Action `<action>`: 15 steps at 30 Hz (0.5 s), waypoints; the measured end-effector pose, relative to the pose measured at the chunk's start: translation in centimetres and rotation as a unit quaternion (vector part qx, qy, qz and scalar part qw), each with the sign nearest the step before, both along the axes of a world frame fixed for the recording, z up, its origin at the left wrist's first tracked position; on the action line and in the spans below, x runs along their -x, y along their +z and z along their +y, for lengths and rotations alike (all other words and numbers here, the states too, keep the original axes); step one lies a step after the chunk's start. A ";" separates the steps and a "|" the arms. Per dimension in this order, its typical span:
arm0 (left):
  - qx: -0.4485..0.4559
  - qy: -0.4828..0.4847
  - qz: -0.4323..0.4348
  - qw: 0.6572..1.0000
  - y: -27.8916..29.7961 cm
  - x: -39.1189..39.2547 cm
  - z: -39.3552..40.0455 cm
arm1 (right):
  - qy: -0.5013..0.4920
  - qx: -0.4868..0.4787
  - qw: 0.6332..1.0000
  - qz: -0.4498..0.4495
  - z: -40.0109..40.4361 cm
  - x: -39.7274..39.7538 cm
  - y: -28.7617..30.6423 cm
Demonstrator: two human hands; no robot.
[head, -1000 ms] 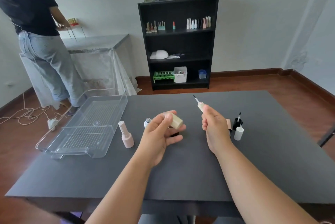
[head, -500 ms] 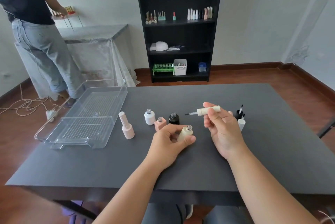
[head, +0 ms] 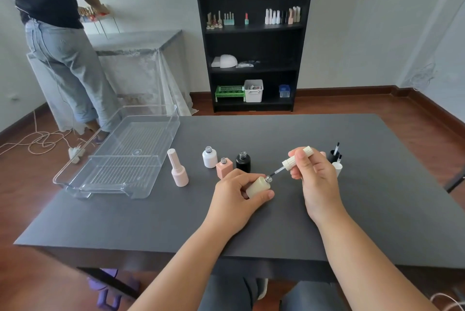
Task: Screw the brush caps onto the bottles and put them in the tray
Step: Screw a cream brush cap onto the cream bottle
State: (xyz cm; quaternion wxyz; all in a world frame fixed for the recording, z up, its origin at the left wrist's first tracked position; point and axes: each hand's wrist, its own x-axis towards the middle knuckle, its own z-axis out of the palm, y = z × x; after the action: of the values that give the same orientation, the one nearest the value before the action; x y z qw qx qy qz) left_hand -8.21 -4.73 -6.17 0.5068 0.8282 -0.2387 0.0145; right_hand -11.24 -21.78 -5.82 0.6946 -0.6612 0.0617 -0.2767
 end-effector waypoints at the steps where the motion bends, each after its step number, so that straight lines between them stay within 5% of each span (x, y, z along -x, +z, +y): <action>1: 0.001 0.000 0.000 1.000 0.0 0.0 0.0 | 0.000 0.009 1.000 -0.002 0.1 0.1 0.1; 15: -0.025 0.000 -0.034 0.999 -0.1 0.3 0.1 | 0.113 0.062 0.992 0.008 1.0 0.9 0.5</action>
State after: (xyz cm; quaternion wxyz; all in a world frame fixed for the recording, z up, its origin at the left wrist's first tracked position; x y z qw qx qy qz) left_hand -8.46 -4.68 -6.30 0.4779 0.8396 -0.2557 0.0370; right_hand -12.12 -20.80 -5.30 0.6787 -0.7078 -0.0255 -0.1945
